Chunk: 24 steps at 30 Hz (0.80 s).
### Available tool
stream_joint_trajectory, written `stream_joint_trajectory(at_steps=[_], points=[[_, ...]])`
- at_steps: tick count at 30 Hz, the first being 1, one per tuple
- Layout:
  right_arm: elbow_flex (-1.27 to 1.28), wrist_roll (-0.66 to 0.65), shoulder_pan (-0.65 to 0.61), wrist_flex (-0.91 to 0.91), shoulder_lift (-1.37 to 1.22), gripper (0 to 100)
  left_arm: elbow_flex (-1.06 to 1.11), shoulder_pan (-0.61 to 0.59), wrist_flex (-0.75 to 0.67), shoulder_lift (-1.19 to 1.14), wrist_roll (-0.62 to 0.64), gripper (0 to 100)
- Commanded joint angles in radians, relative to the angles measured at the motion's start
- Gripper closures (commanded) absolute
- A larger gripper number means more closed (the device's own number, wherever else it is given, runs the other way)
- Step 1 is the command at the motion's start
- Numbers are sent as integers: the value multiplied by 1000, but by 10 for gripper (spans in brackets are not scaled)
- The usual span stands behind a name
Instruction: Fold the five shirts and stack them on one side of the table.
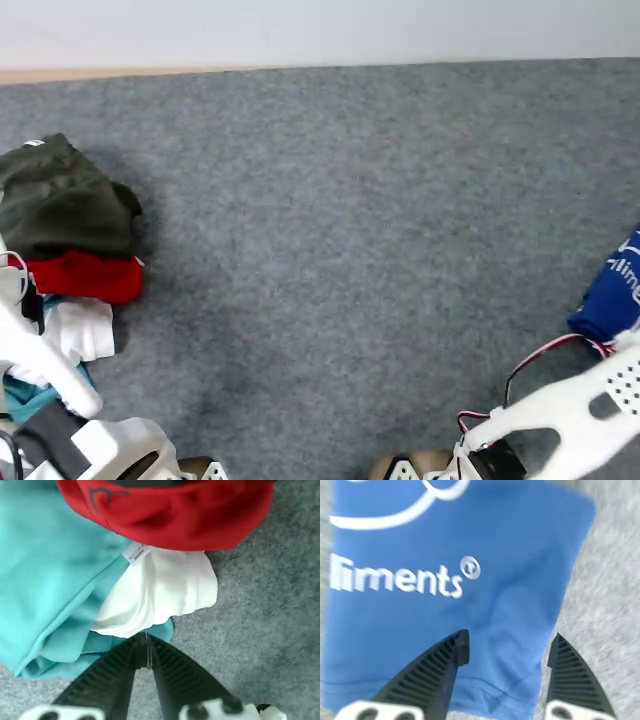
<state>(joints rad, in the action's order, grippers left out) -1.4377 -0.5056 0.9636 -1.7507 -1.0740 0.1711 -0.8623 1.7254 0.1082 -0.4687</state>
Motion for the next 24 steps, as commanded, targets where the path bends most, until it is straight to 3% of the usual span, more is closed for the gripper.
stream_joint_trajectory(at_steps=[1, 9, 11, 16, 24], points=[[-130, -5, -39, -44, 91, 735, -10, 3, 29, 46, 6, 993], [-150, -5, -94, -48, 239, 739, -97, -3, 29, 48, 11, 993], [-94, -5, -119, -48, 298, 783, -119, 0, 29, 55, 11, 993], [163, -6, -200, -48, 495, 959, -140, 41, 28, 176, 23, 992], [726, 54, -357, -47, 866, 977, -177, 112, -89, 325, 61, 992]])
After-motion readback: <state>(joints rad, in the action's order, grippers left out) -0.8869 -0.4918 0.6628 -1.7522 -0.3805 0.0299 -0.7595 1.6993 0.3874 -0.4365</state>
